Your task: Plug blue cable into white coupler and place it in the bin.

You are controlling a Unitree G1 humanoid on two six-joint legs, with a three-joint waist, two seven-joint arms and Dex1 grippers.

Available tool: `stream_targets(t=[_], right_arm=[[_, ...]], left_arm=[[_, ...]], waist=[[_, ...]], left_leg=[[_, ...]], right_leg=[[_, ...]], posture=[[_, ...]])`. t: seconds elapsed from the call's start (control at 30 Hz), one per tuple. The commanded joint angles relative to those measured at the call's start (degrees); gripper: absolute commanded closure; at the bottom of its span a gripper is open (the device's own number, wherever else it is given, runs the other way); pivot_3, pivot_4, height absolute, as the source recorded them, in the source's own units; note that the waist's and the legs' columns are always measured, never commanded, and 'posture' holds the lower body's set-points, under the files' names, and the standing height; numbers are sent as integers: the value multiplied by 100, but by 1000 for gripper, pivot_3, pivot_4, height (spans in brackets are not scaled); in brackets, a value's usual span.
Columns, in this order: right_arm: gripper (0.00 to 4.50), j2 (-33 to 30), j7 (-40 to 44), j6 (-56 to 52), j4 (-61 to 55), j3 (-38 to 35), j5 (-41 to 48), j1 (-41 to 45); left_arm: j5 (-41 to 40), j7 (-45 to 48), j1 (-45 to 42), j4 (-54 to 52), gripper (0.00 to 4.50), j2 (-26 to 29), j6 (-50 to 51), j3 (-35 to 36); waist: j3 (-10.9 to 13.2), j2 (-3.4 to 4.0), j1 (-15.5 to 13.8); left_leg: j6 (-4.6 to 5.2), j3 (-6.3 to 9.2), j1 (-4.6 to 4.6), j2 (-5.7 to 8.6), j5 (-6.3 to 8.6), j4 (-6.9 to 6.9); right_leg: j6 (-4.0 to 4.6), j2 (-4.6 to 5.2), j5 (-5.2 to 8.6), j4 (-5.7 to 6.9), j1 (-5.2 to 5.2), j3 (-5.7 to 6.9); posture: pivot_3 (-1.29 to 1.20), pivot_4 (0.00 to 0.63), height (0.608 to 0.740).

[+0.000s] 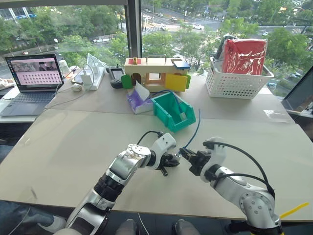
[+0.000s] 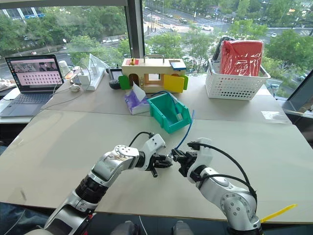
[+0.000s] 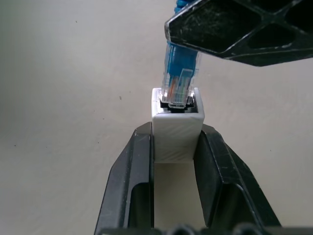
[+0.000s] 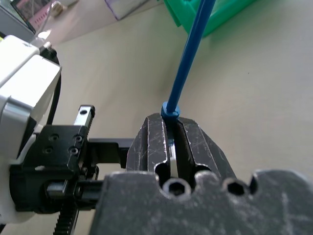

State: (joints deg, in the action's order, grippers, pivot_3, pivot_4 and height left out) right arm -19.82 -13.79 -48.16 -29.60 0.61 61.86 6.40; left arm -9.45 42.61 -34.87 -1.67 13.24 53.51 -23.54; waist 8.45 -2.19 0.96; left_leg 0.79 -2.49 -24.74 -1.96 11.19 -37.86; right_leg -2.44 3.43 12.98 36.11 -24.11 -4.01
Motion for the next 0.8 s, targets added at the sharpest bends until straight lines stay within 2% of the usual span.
stream_targets(t=[0.03, 0.37, 0.8], right_arm=[[4500, -72, 52, -263, -105, 32, -125, 46], [4500, -188, 305, -724, -79, 394, -799, 339], [4500, -50, 513, -1439, 64, 460, -919, 374]], left_arm=[[-81, -23, 1, -80, 3840, -28, -13, 4], [-231, -145, -75, -224, 3840, -17, 251, 159], [-555, -451, -167, -577, 3840, -47, 826, 412]], waist=[[0, 0, 0], [0, 0, 27], [0, 0, 49]], left_leg=[[0, 0, 0, 0, 0, 0], [0, -1, 3, -1, 0, 0], [0, 3, 4, -2, 0, 0]], right_leg=[[0, 0, 0, 0, 0, 0], [0, -1, 0, 1, 1, 0], [0, -4, 0, 2, 0, 1]], posture=[[0, 150, 737], [0, 150, 737], [0, 150, 737]])
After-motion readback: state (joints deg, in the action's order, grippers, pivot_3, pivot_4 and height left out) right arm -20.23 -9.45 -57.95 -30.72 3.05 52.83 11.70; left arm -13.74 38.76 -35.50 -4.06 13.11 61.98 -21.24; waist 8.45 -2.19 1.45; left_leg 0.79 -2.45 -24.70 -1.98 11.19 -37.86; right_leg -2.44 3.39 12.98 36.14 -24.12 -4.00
